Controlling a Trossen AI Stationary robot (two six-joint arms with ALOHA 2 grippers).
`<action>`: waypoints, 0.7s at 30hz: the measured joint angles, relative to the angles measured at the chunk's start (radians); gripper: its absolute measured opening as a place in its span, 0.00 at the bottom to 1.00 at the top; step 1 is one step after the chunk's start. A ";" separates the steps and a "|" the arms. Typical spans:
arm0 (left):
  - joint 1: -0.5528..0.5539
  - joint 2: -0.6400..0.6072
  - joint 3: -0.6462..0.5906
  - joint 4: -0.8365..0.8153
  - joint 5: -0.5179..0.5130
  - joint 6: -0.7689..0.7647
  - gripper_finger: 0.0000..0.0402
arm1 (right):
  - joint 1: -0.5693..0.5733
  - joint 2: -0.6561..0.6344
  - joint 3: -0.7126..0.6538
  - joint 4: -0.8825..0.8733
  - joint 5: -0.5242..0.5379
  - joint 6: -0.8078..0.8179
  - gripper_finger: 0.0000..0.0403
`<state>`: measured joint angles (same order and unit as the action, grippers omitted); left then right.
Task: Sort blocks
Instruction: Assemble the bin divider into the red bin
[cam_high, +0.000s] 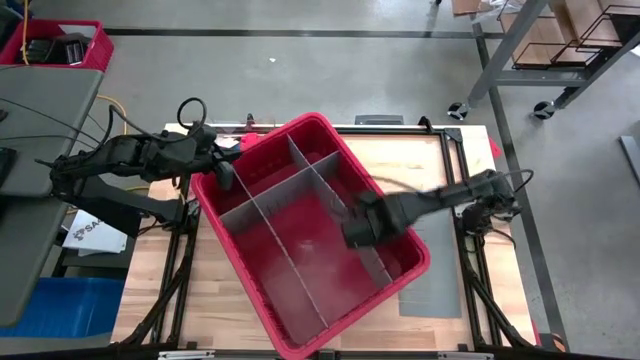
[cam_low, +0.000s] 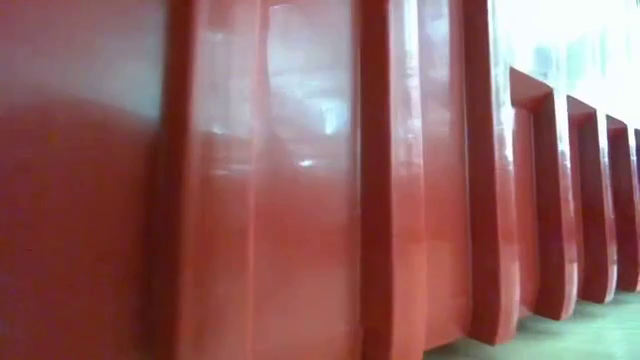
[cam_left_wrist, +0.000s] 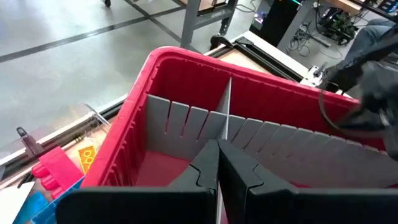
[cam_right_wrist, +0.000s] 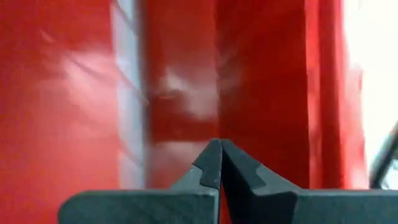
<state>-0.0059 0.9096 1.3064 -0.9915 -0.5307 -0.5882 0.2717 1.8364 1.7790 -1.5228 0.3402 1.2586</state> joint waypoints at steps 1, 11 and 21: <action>-0.001 -0.001 0.000 0.000 -0.001 0.011 0.00 | -0.021 -0.007 0.017 0.036 0.003 -0.029 0.00; 0.089 0.032 0.003 -0.264 0.047 -0.100 0.00 | 0.046 -0.120 0.167 0.125 0.021 -0.092 0.00; 0.301 0.156 0.017 -0.388 0.103 0.066 0.26 | 0.102 -0.142 0.167 0.087 0.025 -0.026 0.00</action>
<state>0.2950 1.0652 1.3230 -1.3793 -0.4282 -0.5218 0.3735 1.6943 1.9461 -1.4354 0.3653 1.2325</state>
